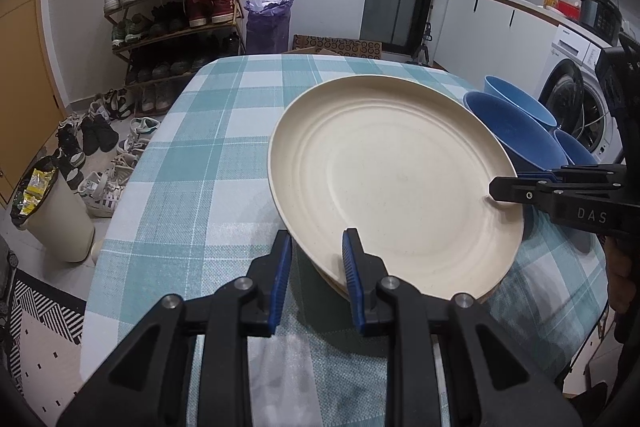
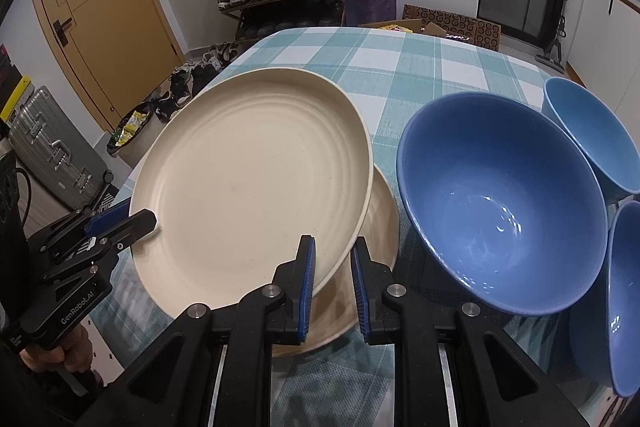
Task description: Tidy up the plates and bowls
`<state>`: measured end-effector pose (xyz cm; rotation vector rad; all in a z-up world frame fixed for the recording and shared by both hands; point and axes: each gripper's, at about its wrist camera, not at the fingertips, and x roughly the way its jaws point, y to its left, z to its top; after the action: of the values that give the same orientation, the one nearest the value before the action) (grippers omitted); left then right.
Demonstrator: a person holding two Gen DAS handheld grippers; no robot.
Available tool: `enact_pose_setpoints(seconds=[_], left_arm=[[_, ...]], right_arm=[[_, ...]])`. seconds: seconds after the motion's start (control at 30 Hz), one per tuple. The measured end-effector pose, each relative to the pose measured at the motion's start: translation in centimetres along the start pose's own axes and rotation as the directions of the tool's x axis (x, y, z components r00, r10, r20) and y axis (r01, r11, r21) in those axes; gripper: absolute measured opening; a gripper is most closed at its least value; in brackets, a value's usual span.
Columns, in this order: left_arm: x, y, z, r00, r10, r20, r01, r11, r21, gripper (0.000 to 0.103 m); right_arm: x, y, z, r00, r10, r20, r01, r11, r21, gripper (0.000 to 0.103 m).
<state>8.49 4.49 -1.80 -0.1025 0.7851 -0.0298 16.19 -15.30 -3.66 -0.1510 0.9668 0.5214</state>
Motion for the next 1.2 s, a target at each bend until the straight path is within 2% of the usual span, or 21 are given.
enact_pose_setpoints(seconds=[0.77,0.93,1.03,1.07,1.2], left_arm=[[1.5,-1.4,-0.8,0.998,-0.003,-0.065,0.006,0.998,0.056,0.024],[1.6,-1.7,-0.9,0.998,0.001,-0.071,0.004,0.998,0.070,0.029],[1.6,-1.9,-0.9,0.998,-0.007,-0.068,0.013,0.996,0.084,0.030],[1.6,-2.1,-1.0,0.998,-0.009,-0.068,0.015,0.996,0.091,0.030],[1.6,-2.5,-1.1,0.997,-0.006,-0.072,0.014,0.994,0.107,0.035]], right_arm=[[0.6,0.0,-1.5,0.994,-0.094,-0.052,0.092,0.995,-0.050,0.019],[0.9,0.1,-1.4,0.991,-0.114,-0.069,0.110,0.992,-0.061,0.020],[1.0,0.3,-1.3,0.990,-0.123,-0.071,0.118,0.990,-0.079,0.027],[1.0,0.4,-1.3,0.988,-0.136,-0.072,0.129,0.988,-0.084,0.033],[0.9,0.3,-1.3,0.990,-0.128,-0.064,0.122,0.988,-0.098,0.038]])
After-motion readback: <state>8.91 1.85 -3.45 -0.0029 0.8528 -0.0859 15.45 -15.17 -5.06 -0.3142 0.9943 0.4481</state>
